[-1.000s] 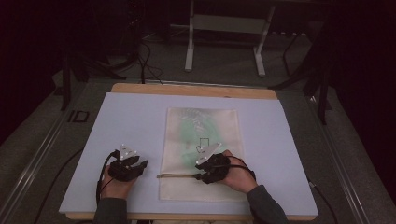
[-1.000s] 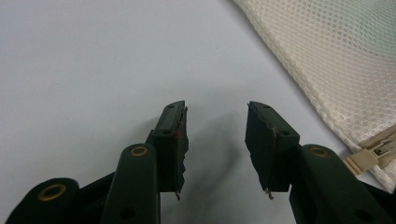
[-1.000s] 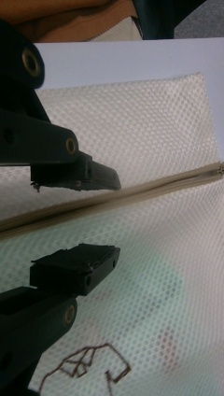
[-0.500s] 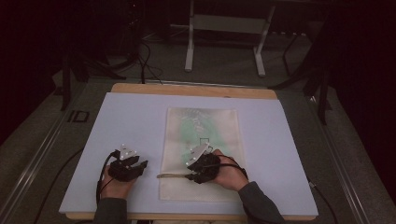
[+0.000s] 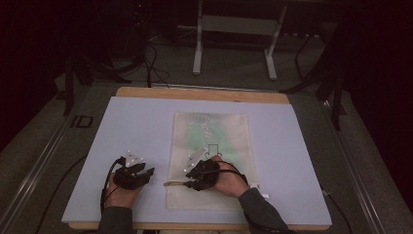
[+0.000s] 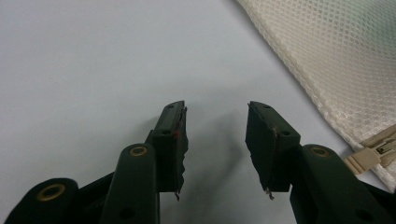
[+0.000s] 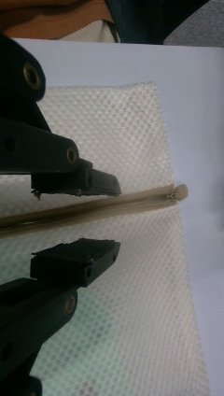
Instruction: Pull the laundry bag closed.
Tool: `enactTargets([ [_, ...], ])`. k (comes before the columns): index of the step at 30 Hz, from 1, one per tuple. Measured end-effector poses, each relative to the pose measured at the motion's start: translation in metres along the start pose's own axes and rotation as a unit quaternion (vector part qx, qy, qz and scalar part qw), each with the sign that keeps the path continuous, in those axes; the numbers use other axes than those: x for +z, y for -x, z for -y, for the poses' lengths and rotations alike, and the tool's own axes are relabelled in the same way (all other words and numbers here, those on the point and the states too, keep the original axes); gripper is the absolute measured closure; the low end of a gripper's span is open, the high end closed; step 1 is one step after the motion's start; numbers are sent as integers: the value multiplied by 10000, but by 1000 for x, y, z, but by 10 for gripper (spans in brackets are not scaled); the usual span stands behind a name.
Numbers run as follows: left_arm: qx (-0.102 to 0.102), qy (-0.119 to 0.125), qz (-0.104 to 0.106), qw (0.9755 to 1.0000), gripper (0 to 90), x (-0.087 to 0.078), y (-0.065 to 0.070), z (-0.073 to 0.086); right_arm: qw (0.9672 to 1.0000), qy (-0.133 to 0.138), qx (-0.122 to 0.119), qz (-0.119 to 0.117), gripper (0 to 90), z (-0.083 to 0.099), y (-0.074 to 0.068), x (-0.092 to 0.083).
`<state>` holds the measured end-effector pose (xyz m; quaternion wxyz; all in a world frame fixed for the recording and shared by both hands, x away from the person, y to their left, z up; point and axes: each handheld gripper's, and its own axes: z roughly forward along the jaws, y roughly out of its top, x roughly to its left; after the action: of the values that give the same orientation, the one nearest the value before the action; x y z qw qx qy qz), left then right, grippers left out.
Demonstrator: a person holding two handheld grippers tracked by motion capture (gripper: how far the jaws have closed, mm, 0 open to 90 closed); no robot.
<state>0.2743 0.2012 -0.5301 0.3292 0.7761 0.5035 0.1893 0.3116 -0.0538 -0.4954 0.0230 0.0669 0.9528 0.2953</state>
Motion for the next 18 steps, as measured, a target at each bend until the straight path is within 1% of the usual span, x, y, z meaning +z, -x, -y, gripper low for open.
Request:
enactTargets([
  [3,0,-6,-3,10000,573,0,0,0,10000,-4,7,-14,674,-2,-1,3],
  [9,6,-10,-2,10000,572,0,0,0,9999,89,-11,-74,692,-9,-1,10],
  [10,9,-8,-3,10000,572,0,0,0,9999,116,-11,-111,699,-10,-1,14],
  [15,8,-3,-7,10000,572,0,0,0,9998,110,-30,-159,715,-13,-2,20],
  [18,16,-12,-2,10000,572,1,0,0,9997,120,-112,-191,730,-18,-5,24],
])
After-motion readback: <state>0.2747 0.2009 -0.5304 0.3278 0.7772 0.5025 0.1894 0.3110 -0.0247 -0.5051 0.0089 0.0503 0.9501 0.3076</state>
